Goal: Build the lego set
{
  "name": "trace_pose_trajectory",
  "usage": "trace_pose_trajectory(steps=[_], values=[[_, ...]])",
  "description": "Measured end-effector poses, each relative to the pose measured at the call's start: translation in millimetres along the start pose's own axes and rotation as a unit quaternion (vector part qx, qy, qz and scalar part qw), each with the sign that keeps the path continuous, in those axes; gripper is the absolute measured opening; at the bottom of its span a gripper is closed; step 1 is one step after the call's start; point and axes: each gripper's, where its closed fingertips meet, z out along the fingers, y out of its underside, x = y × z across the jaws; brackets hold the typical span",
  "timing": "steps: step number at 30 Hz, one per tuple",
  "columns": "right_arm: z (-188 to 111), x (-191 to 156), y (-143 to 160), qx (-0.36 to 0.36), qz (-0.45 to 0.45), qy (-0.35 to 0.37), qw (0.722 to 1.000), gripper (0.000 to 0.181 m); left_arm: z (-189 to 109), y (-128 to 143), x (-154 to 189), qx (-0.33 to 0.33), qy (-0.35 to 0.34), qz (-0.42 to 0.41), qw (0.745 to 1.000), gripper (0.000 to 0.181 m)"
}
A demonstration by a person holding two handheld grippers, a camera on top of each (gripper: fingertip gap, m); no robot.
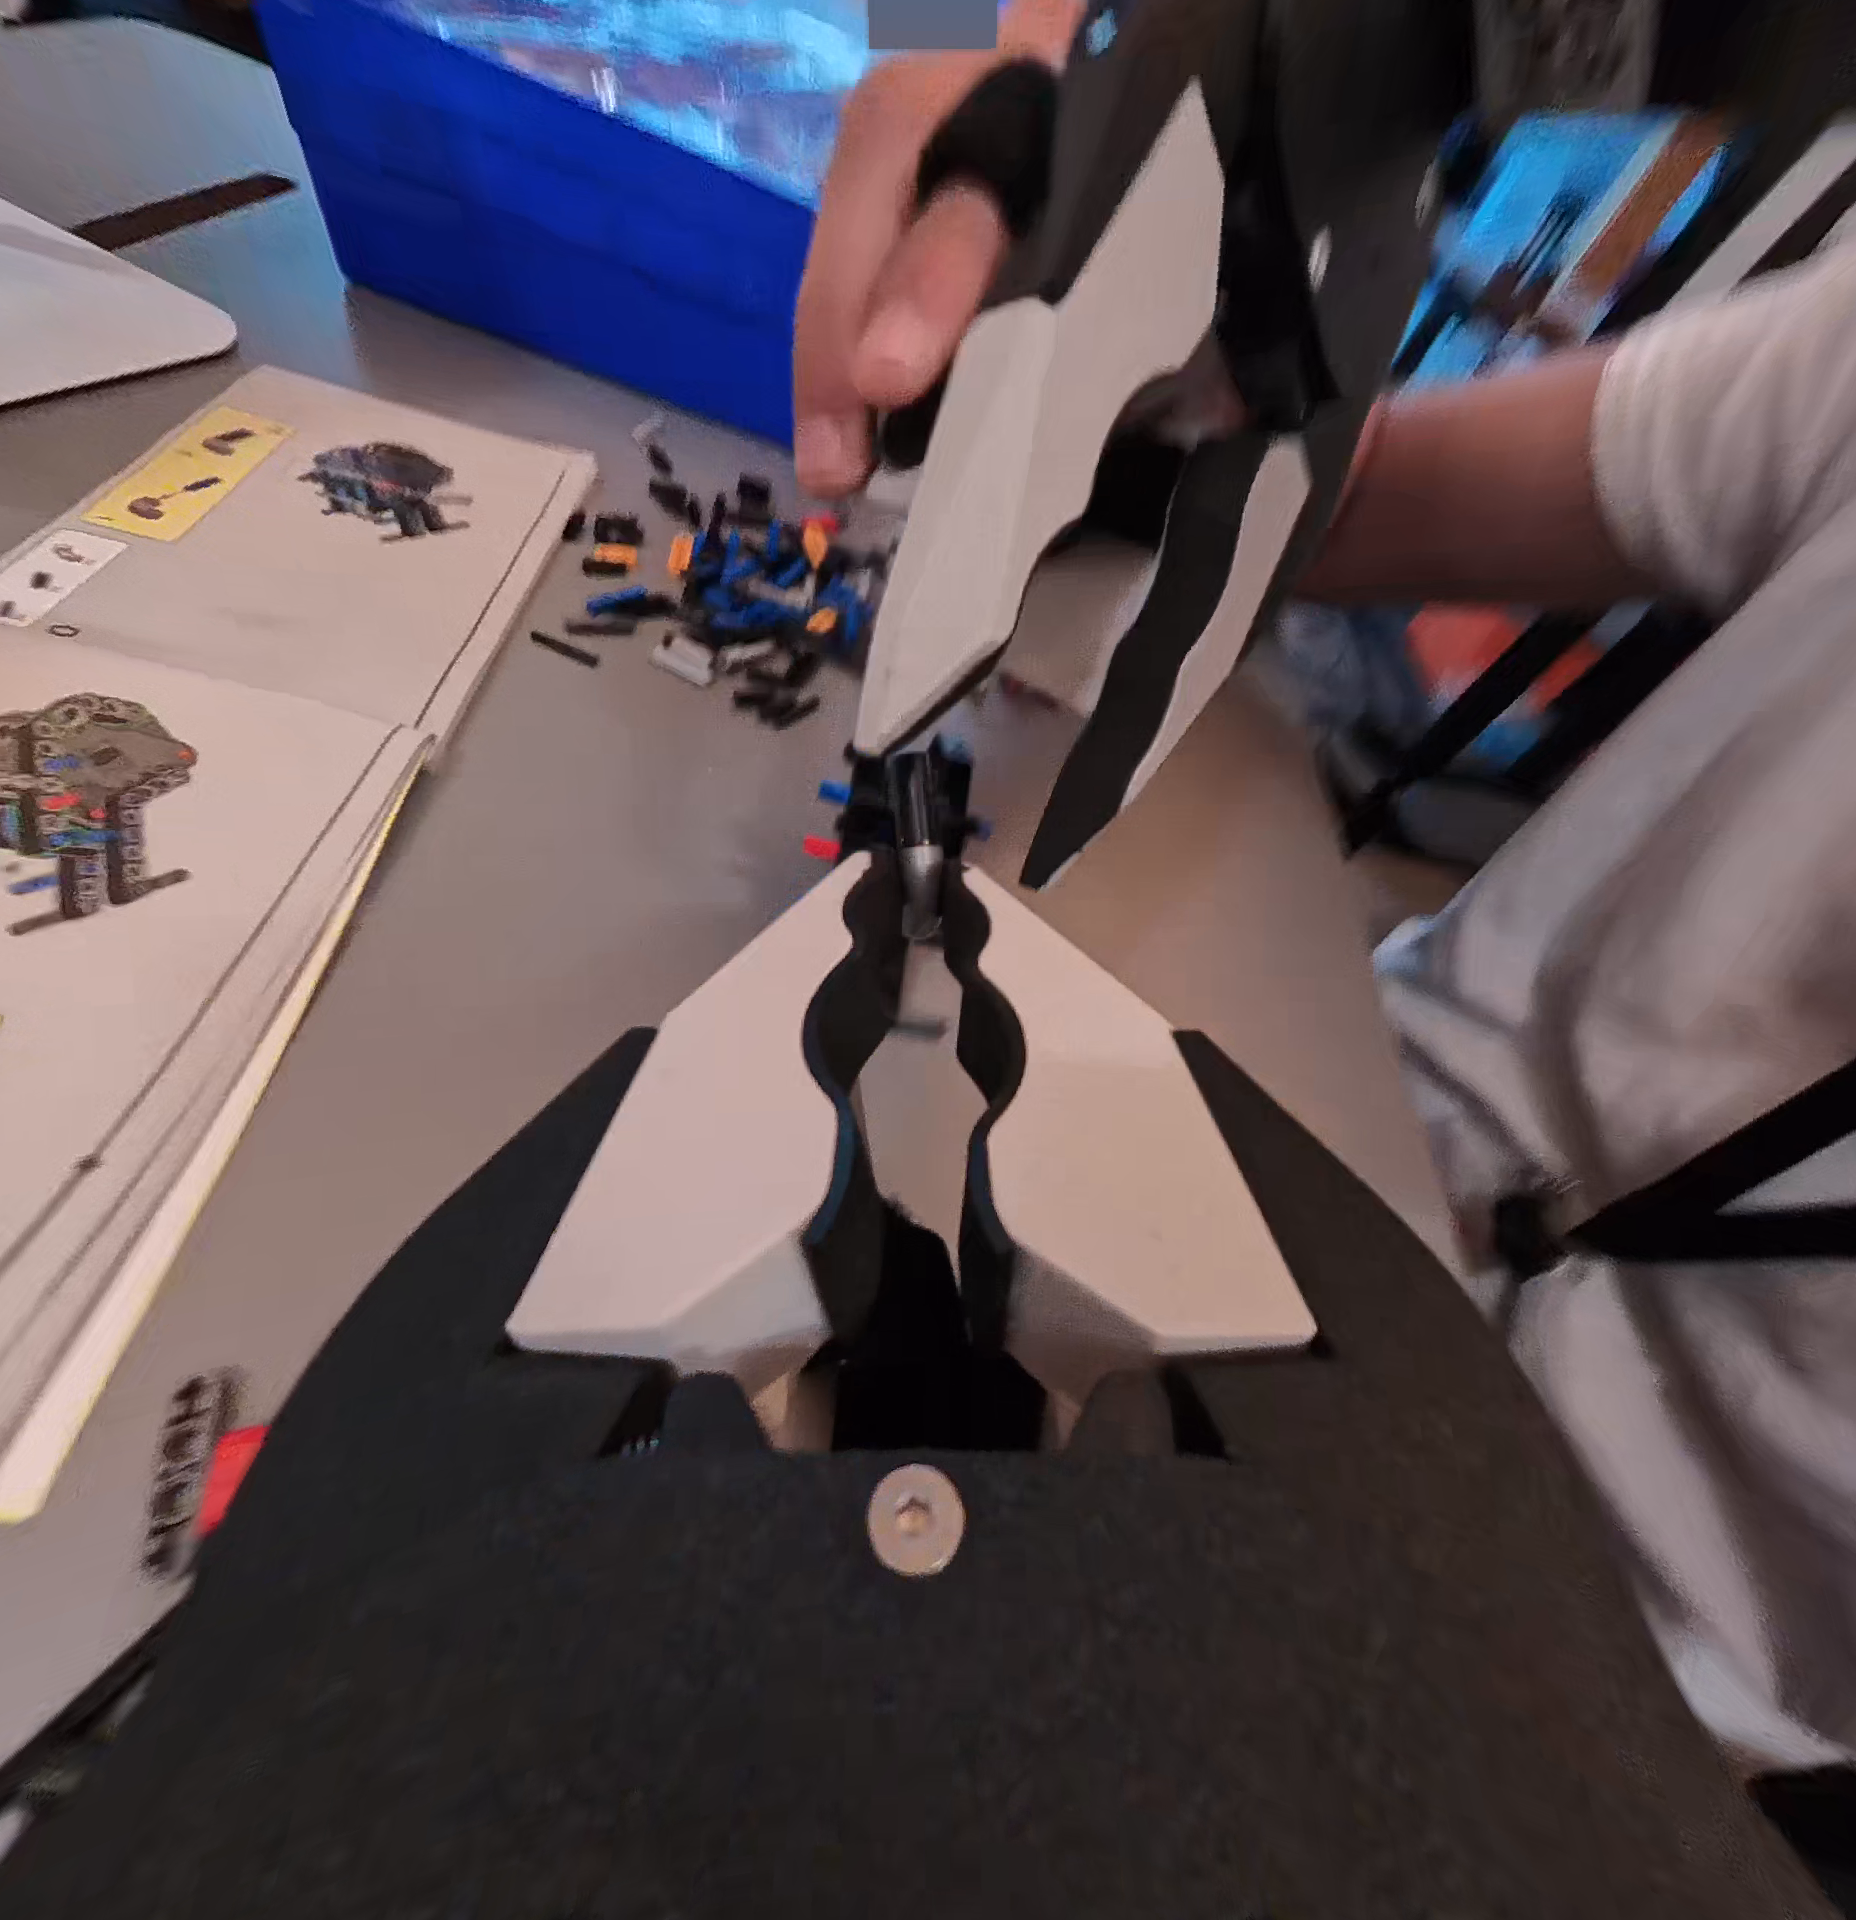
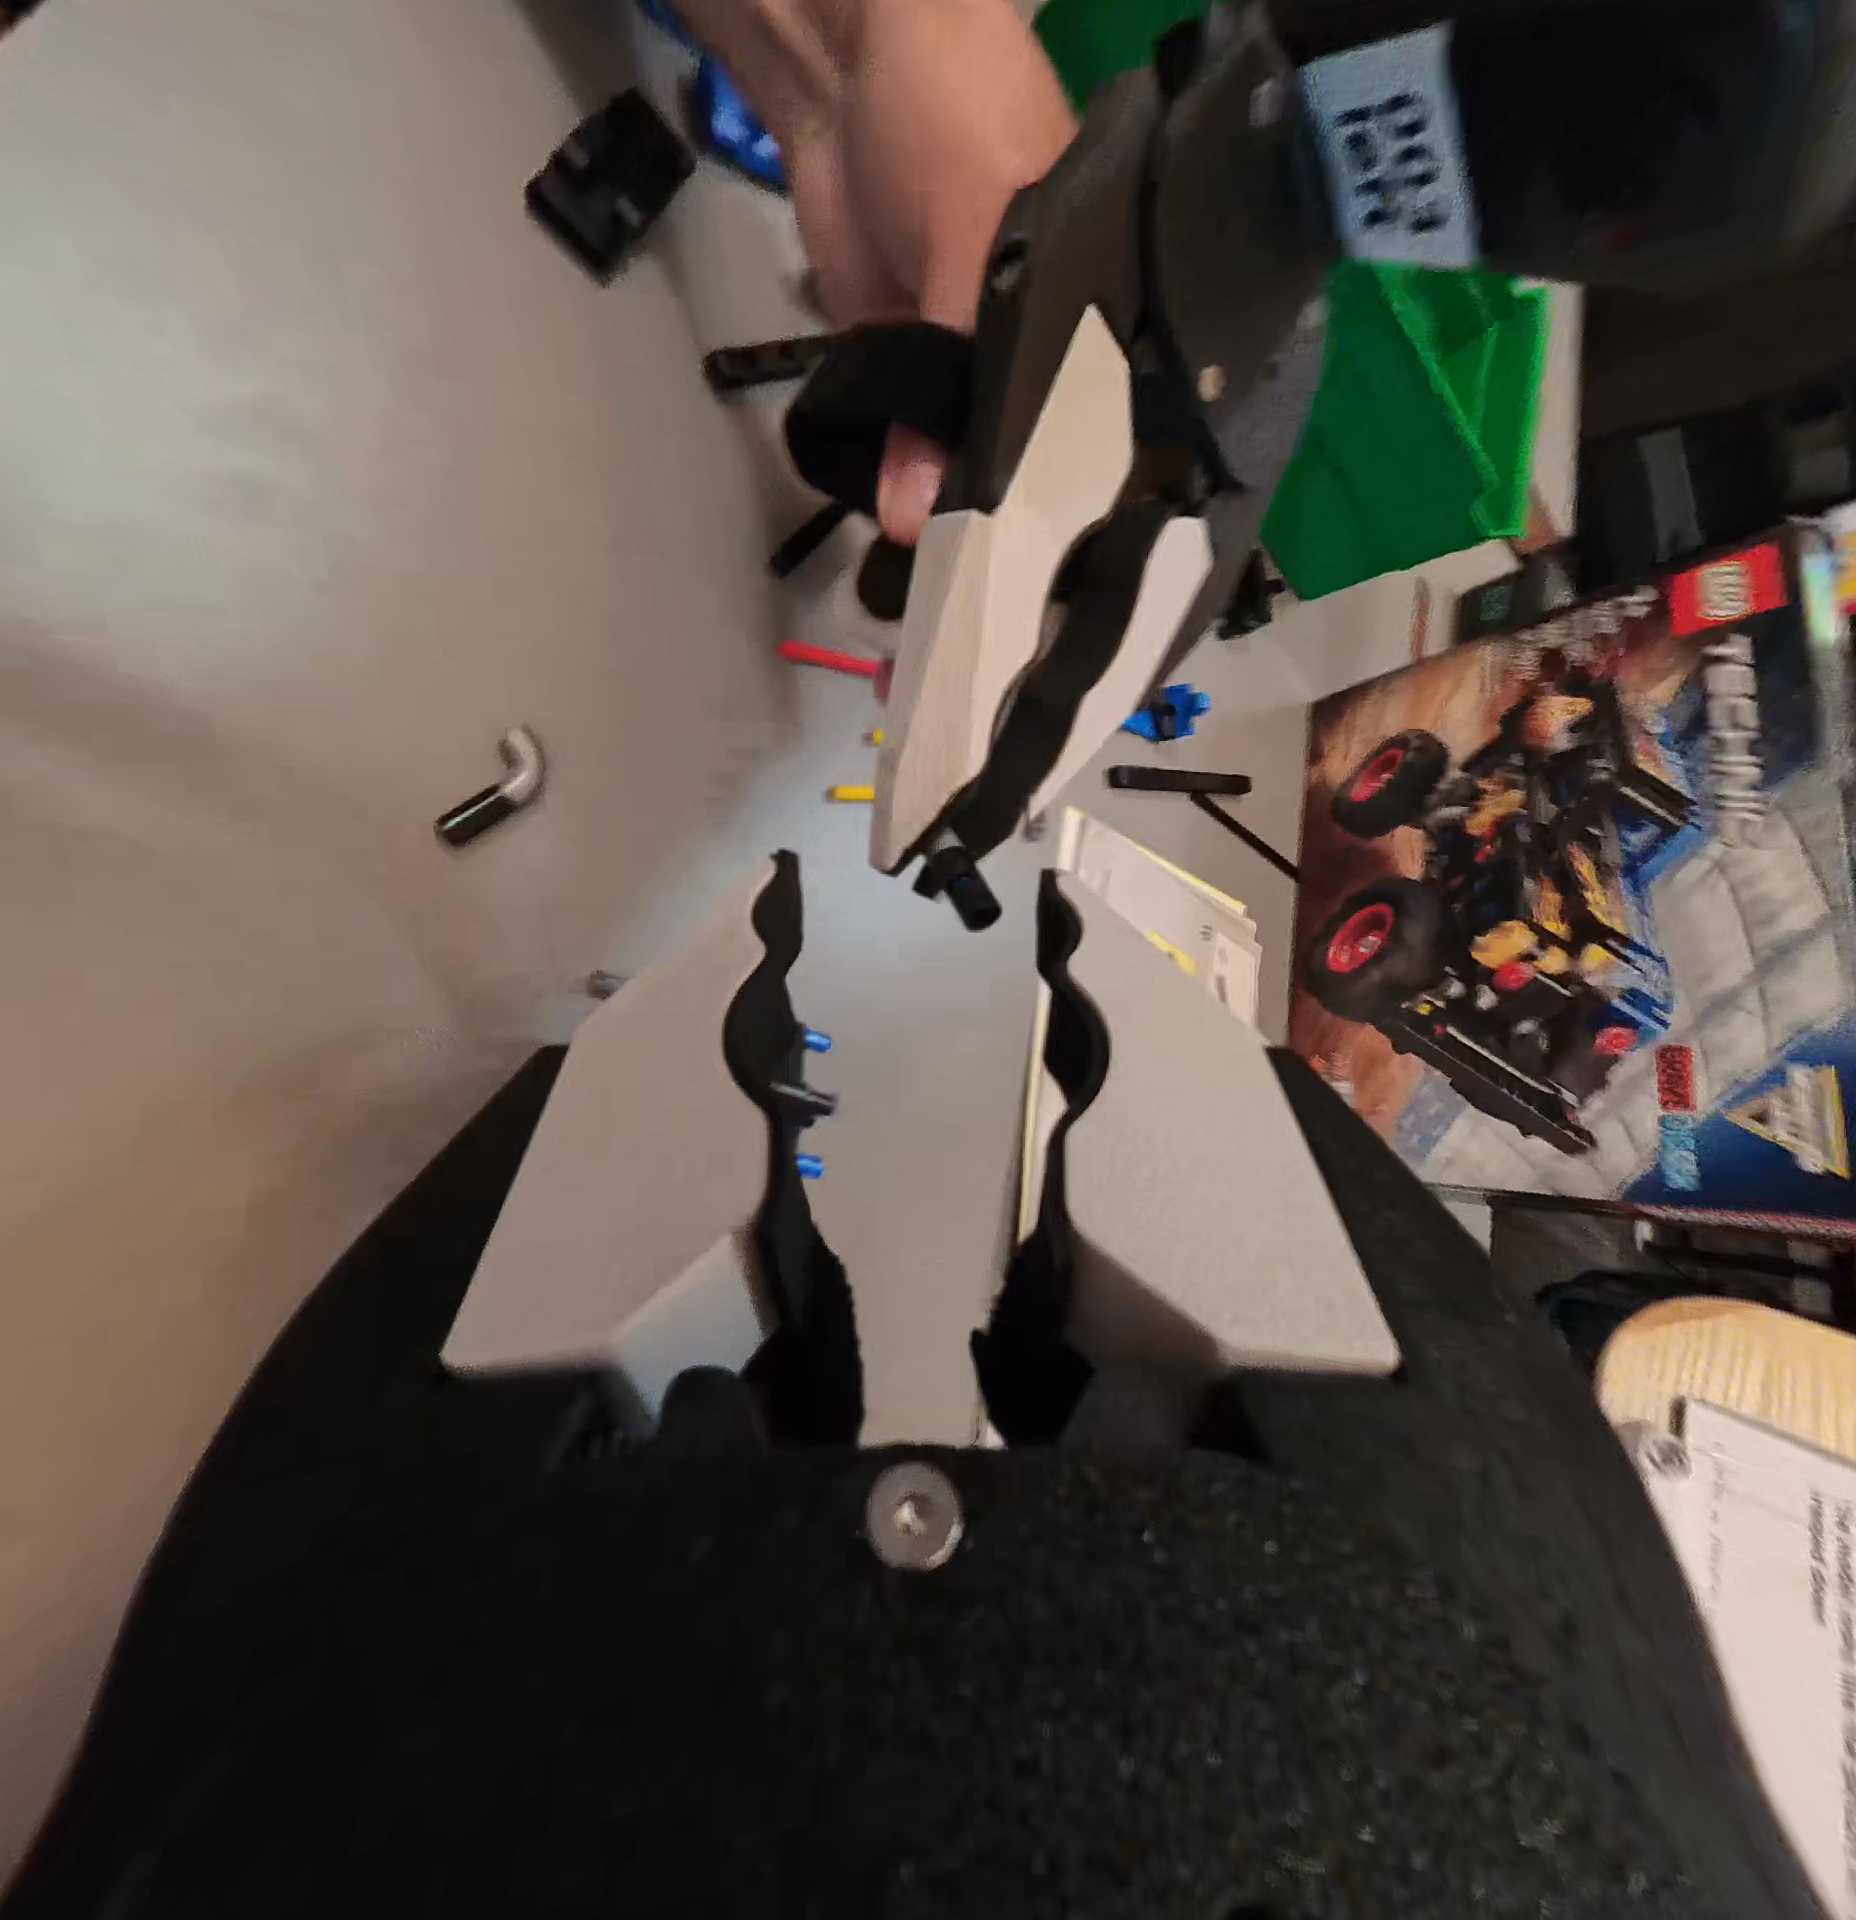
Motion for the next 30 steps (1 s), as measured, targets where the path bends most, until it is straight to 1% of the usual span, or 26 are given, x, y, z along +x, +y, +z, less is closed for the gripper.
trace_pose_trajectory(steps=[1,2,4,6,8,10,11,16,23,26,27,28,29,30], values=[[0,9,-2,0.002,0.012,0.03,0.999,0.05,-4,-8,-1,0.03,0.013,-0.03,0.999,0.006],[1,17,-1,-0.003,0.023,0.057,0.998,0.051,-8,-16,-5,0.062,0.017,-0.059,0.996,0.006],[8,26,0,-0.018,0.038,0.101,0.994,0.052,-14,-29,-5,0.118,0.049,-0.109,0.986,0.006],[12,36,1,-0.032,0.03,0.155,0.987,0.049,-19,-39,-6,0.161,0.069,-0.144,0.974,0.006],[9,44,-5,-0.02,0.011,0.205,0.979,0.046,-20,-42,-5,0.174,0.082,-0.162,0.968,0.006],[9,44,-8,-0.012,0.003,0.218,0.976,0.042,-18,-42,-2,0.171,0.086,-0.16,0.968,0.006],[8,46,-9,-0.011,0.003,0.227,0.974,0.037,-17,-41,-1,0.169,0.083,-0.157,0.97,0.006],[8,46,-11,-0.006,0.007,0.226,0.974,0.036,-16,-41,1,0.166,0.083,-0.15,0.971,0.006],[12,44,-6,-0.015,0.018,0.223,0.975,0.035,-14,-37,-2,0.152,0.071,-0.145,0.975,0.006],[12,39,-7,-0.01,0.063,0.174,0.983,0.036,-13,-34,-1,0.133,0.083,-0.149,0.976,0.006],[8,35,-9,-0.008,0.078,0.151,0.985,0.04,-13,-33,2,0.124,0.093,-0.148,0.977,0.006],[5,24,-10,-0.014,0.099,0.099,0.99,0.051,-13,-28,7,0.098,0.105,-0.14,0.98,0.006],[-1,14,-8,-0.03,0.129,0.05,0.99,0.051,-11,-18,15,0.052,0.115,-0.125,0.984,0.006],[-11,12,-5,-0.037,0.155,0.039,0.986,0.051,-9,-5,21,-0.002,0.109,-0.096,0.989,0.006]])
